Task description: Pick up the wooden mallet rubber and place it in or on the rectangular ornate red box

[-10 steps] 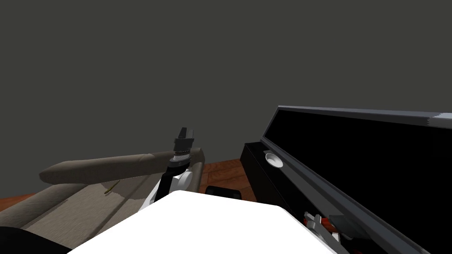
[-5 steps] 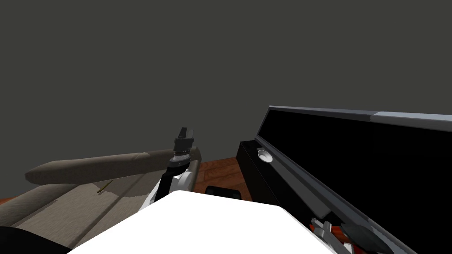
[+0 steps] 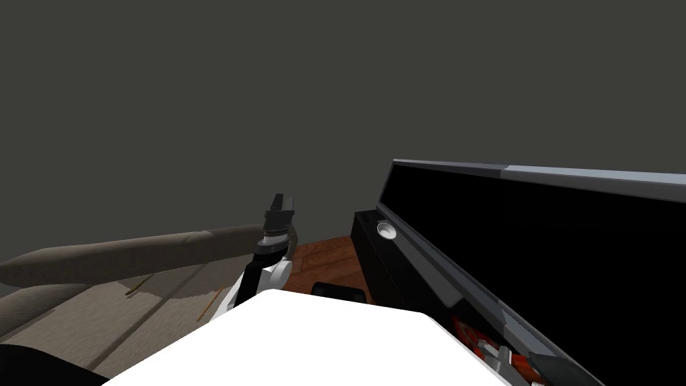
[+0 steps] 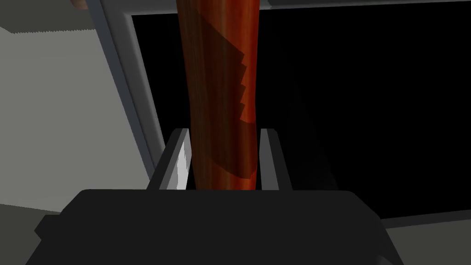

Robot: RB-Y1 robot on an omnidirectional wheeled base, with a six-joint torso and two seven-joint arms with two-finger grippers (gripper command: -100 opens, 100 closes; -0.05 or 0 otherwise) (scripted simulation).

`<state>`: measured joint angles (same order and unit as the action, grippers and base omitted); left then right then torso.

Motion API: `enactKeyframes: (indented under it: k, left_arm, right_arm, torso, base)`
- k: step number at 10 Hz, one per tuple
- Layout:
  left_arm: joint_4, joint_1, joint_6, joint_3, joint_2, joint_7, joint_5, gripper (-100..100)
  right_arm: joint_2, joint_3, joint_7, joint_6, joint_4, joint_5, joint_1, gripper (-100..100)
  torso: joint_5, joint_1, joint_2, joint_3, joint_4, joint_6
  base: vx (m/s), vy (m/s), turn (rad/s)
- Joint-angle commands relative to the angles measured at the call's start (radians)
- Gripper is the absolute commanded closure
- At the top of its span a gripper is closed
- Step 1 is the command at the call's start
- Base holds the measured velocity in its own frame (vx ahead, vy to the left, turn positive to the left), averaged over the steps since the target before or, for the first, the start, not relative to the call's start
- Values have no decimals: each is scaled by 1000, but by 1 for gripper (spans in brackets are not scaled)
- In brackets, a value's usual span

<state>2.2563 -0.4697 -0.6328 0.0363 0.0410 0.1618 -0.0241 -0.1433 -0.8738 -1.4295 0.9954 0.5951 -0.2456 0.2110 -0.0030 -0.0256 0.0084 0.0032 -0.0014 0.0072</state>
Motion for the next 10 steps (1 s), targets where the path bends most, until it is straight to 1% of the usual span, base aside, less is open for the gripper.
enactKeyframes:
  k: [1,2,3,4,5,8,9,10]
  left_arm:
    - [0,0,0,0,0,0,0,0]
    - [0,0,0,0,0,0,0,0]
    - [0,0,0,0,0,0,0,0]
    - [0,0,0,0,0,0,0,0]
    - [0,0,0,0,0,0,0,0]
    - [0,0,0,0,0,0,0,0]
    - [0,0,0,0,0,0,0,0]
    - [0,0,0,0,0,0,0,0]
  right_arm:
    - [10,11,-1,-11,23,-10,18,100]
    - [19,18,-14,-22,46,-17,35,100]
    - [17,13,-8,-21,43,-13,27,100]
    - [17,13,-10,-24,46,-14,30,-100]
    - [16,12,-10,-24,46,-14,30,-100]
    - [16,12,-10,-24,46,-14,30,-100]
    - [16,12,-10,-24,46,-14,30,0]
    - [-19,58,36,-21,42,23,21,-100]
  torso:
    - [0,0,0,0,0,0]
    - [0,2,-1,-1,0,0]
    - [1,6,-2,-1,0,0]
    - [2,14,-4,-2,0,-2]
    - [3,18,-6,-3,-1,-2]
    - [4,21,-7,-4,-1,-2]
    - [4,21,-7,-4,-1,-2]
    - [4,21,-7,-4,-1,-2]
  base:
    - [-57,-232,-99]
    - [-56,-176,-106]
    - [-28,-73,-26]
    - [-7,-17,2]
    - [-3,-7,0]
    - [0,0,0]
    - [0,0,0]
    - [112,-7,-382]
